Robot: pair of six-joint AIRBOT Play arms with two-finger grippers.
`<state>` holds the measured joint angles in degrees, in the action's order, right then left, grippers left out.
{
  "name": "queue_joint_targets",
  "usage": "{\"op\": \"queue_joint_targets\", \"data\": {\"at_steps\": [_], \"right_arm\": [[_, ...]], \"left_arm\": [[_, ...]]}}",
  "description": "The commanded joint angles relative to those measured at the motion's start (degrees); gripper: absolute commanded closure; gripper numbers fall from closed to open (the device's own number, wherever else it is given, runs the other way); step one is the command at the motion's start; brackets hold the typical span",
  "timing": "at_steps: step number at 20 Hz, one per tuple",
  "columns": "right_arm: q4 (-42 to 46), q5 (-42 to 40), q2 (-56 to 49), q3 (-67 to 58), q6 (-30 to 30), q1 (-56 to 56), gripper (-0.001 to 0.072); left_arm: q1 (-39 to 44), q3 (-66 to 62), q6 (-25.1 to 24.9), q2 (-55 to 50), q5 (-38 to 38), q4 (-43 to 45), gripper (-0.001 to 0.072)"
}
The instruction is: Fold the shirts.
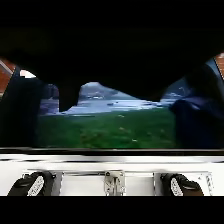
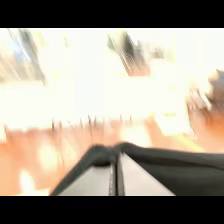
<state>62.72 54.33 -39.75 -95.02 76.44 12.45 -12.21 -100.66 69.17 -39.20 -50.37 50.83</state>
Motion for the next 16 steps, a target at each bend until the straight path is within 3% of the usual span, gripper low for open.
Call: {"op": "queue_joint_targets", "data": {"at_steps": [1, 4, 9, 12, 16], "right_arm": [[7.43, 5.18, 9.09, -2.54, 5.92, -0.04, 0.0647], [12.04, 17.18, 13.35, -2.54, 6.08, -0.04, 0.0647], [16.85, 20.28, 14.67, -2.51, 8.02, -0.04, 0.0647], [17.35, 22.16, 10.64, -2.51, 8.04, -0.04, 0.0647], [17.79, 38.60, -2.40, -1.75, 8.48, -0.04, 0.0647]], "left_arm": [[-0.02, -2.29, 8.41, 8.76, -6.84, 12.79, 0.0671], [-0.02, -2.29, 8.74, 12.96, -17.40, 17.14, 0.0671], [-0.02, -2.27, 11.61, 13.70, -19.65, 22.23, 0.0671], [-0.02, -0.61, 11.69, 11.69, -22.58, 22.08, 0.0671], [-0.02, 8.76, 11.74, 6.73, -30.86, 22.08, 0.0671]]}}
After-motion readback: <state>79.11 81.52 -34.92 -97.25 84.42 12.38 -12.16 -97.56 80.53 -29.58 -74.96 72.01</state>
